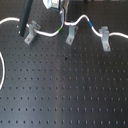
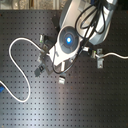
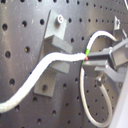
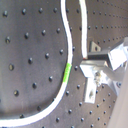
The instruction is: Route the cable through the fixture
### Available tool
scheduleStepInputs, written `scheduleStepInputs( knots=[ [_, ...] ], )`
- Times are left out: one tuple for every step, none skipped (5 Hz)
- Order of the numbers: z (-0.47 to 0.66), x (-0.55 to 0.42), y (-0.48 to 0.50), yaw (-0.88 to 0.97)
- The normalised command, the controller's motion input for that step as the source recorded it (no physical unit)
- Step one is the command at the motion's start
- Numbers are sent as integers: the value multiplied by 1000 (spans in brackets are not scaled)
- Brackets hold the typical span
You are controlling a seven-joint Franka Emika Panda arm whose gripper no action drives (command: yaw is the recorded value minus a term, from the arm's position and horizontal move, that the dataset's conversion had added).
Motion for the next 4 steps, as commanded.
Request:
scheduleStepInputs(
  knots=[
    [129, -106, -394, 166],
    [128, -161, -352, 186],
    [160, -91, -149, 20],
    [195, -88, 32, 0]
  ],
)
